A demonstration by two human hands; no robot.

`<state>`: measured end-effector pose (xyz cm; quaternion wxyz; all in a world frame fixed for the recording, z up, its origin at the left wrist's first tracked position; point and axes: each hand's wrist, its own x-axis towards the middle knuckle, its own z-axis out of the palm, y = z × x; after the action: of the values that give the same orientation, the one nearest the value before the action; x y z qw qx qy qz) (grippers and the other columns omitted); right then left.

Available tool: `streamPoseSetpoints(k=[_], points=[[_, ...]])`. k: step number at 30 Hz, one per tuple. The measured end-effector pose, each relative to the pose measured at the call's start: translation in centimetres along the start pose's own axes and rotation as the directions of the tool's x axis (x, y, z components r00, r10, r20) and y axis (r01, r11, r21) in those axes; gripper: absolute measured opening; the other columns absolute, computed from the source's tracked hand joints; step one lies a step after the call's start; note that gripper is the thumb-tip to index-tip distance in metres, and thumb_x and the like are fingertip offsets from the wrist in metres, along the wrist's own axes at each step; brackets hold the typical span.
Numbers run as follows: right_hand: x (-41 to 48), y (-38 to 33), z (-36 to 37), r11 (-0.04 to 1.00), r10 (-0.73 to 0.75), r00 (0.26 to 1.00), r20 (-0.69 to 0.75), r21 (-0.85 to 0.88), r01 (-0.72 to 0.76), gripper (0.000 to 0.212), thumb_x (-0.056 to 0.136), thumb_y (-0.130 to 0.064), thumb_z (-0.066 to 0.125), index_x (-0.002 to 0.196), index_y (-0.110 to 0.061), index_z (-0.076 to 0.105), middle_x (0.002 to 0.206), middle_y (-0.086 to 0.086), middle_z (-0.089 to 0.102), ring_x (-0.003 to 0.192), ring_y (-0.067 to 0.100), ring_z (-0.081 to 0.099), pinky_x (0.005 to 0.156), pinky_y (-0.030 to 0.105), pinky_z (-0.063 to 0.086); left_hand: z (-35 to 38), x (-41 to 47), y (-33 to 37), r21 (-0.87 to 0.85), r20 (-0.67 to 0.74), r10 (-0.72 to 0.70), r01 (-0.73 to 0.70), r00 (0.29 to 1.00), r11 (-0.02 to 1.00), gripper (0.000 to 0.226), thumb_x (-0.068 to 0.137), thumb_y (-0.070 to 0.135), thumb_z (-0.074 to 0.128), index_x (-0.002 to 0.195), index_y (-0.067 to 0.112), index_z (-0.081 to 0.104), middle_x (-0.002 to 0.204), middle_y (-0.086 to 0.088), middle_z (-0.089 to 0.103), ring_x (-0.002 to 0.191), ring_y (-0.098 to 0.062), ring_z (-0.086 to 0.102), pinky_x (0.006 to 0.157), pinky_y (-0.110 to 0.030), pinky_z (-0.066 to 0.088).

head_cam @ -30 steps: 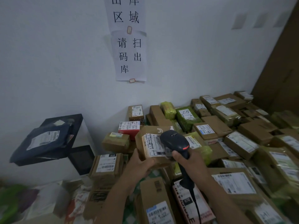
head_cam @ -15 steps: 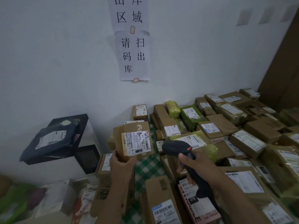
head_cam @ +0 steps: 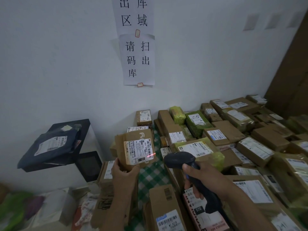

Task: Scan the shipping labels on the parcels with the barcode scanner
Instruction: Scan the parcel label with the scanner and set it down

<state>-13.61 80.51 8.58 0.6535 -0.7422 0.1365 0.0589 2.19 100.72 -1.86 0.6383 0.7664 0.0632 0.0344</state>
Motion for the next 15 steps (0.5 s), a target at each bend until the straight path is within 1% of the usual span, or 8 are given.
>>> streamPoseSetpoints(k=[2,6,9,11,12,14,15], points=[[0.0,0.0,0.0,1.0,-0.001,1.0,0.003,0.0,0.001,0.049,0.083,-0.051,0.06,0.086,-0.002,0.057,0.078,0.017,0.071,0.048,0.024,0.056,0.05,0.03,0.047,-0.2,0.1,-0.2,-0.004,0.002,0.014,-0.014,1.0,1.0,0.074,0.074,0.021,0.084,0.137,0.021,0.045,0.129,-0.004,0.057,0.116,-0.02,0.055,0.091,-0.035,0.045],[0.2,0.2,0.0,1.0,0.003,1.0,0.009,-0.002,-0.003,0.048,0.084,-0.05,0.06,0.087,-0.003,0.057,0.078,0.017,0.071,0.048,0.024,0.057,0.05,0.03,0.047,-0.6,0.1,-0.7,0.033,0.074,0.028,-0.031,0.997,0.999,0.076,0.077,0.026,0.082,0.141,0.022,0.042,0.133,-0.003,0.054,0.119,-0.021,0.053,0.096,-0.041,0.047],[0.2,0.4,-0.1,1.0,-0.003,1.0,-0.016,-0.012,0.003,0.05,0.083,-0.051,0.06,0.086,-0.002,0.059,0.079,0.018,0.071,0.048,0.024,0.057,0.049,0.03,0.047,-0.4,0.2,-1.0,0.096,0.114,0.011,-0.023,0.993,0.995,0.075,0.077,0.026,0.081,0.141,0.021,0.041,0.133,-0.005,0.053,0.119,-0.022,0.052,0.093,-0.039,0.046],[0.4,0.6,-0.3,1.0,-0.006,0.998,-0.066,-0.018,0.005,0.053,0.08,-0.054,0.06,0.087,-0.001,0.06,0.081,0.02,0.071,0.05,0.026,0.057,0.048,0.03,0.048,-0.3,0.2,-1.3,0.165,0.146,-0.014,-0.011,0.989,0.986,0.073,0.073,0.032,0.081,0.137,0.022,0.045,0.13,-0.003,0.054,0.116,-0.021,0.054,0.089,-0.037,0.048],[0.4,0.7,-0.5,1.0,-0.001,0.995,-0.096,-0.018,0.0,0.054,0.079,-0.054,0.06,0.089,0.0,0.06,0.082,0.02,0.071,0.05,0.026,0.057,0.048,0.03,0.048,-0.2,0.2,-1.4,0.201,0.161,-0.02,-0.013,0.987,0.979,0.076,0.068,0.039,0.081,0.134,0.023,0.047,0.129,-0.003,0.055,0.115,-0.021,0.055,0.089,-0.038,0.05],[0.6,0.9,-1.0,1.0,0.01,0.989,-0.15,-0.005,-0.011,0.053,0.08,-0.052,0.06,0.093,0.0,0.06,0.082,0.017,0.072,0.05,0.026,0.057,0.048,0.03,0.048,-0.1,0.1,-1.6,0.27,0.186,-0.026,-0.025,0.982,0.963,0.087,0.056,0.053,0.079,0.132,0.025,0.047,0.129,-0.002,0.053,0.117,-0.022,0.054,0.092,-0.044,0.052],[0.7,1.0,-1.3,1.0,0.014,0.985,-0.173,0.002,-0.014,0.05,0.082,-0.05,0.06,0.094,-0.001,0.06,0.081,0.015,0.072,0.049,0.025,0.057,0.048,0.03,0.048,0.1,0.1,-1.7,0.309,0.194,-0.031,-0.032,0.98,0.951,0.09,0.056,0.052,0.08,0.135,0.024,0.045,0.132,-0.003,0.05,0.121,-0.023,0.051,0.095,-0.046,0.05]])
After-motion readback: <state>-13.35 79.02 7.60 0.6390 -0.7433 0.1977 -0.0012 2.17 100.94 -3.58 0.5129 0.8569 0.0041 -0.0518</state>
